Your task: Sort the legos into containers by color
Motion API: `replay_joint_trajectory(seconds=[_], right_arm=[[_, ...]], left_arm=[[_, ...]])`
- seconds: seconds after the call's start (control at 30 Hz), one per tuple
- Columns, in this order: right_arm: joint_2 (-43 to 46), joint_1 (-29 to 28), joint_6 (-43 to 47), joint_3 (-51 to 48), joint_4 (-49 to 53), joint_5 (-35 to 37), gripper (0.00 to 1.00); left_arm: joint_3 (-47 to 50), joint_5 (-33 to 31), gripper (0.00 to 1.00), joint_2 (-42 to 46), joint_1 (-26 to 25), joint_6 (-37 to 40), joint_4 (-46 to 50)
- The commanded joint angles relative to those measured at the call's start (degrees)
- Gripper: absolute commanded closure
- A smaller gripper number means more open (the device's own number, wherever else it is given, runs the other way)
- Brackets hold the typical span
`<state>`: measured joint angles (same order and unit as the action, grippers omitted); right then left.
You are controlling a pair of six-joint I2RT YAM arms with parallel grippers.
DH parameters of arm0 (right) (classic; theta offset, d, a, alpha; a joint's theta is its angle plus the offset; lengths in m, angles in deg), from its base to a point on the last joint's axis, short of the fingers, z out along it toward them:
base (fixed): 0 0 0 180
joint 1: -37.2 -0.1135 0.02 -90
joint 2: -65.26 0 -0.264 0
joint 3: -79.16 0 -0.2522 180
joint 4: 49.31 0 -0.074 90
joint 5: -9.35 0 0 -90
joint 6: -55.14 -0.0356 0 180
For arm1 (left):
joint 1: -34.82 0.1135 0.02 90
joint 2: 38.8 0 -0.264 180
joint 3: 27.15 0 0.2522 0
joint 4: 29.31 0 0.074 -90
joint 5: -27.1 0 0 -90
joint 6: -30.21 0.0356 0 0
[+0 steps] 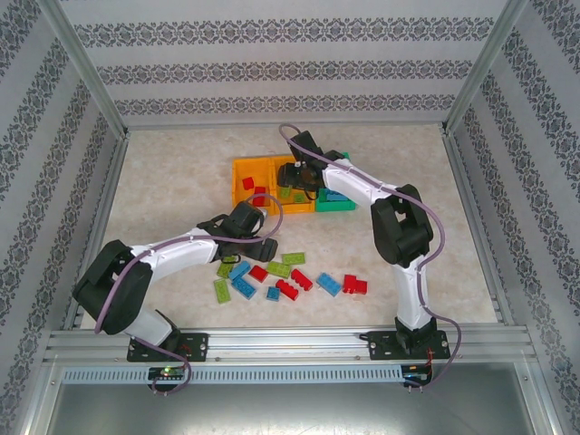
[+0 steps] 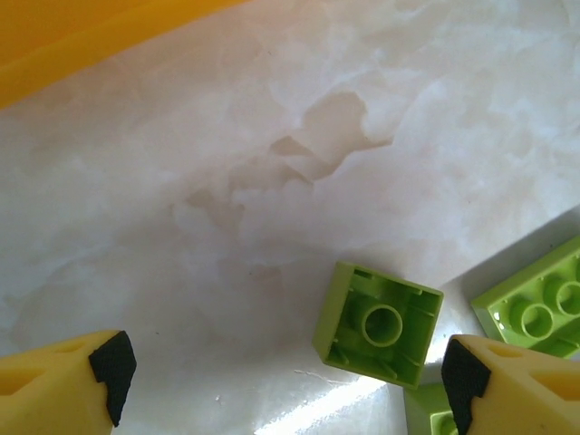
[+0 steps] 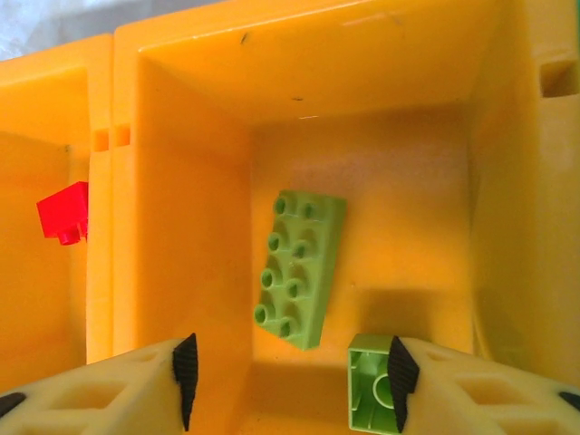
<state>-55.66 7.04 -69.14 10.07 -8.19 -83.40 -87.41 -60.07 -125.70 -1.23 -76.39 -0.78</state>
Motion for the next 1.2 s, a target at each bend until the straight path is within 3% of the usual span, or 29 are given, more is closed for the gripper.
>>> replay_joint_trajectory(seconds=[0.0, 0.1, 0.6, 0.97, 1.17], right_arm=[[2.12, -0.07, 0.44, 0.2, 1.11, 0.23, 0.35], [5.39, -0.82, 0.53, -2.18, -0.03, 0.29, 0.3], [18.4, -1.66, 0.23, -15.29, -2.78, 2.62, 0.23], [26.43, 0.86, -0.21, -27.07, -3.89, 5.19, 0.19], [30.14, 2.02, -0.11, -31.89, -4.07, 6.53, 0.19]], left_arm=[[-0.44, 2.21, 0.12, -0.98, -0.94, 2.29, 2.56], [-0.51, 2.96, 0.12, -1.07, -1.21, 3.52, 2.81], [-4.02, 1.2, 0.18, -6.31, -2.84, 4.83, 3.97], [-6.51, 1.74, 0.32, -10.21, -2.88, 3.18, 3.33], [-7.17, 1.13, 0.61, -10.27, -2.88, 2.38, 3.85]])
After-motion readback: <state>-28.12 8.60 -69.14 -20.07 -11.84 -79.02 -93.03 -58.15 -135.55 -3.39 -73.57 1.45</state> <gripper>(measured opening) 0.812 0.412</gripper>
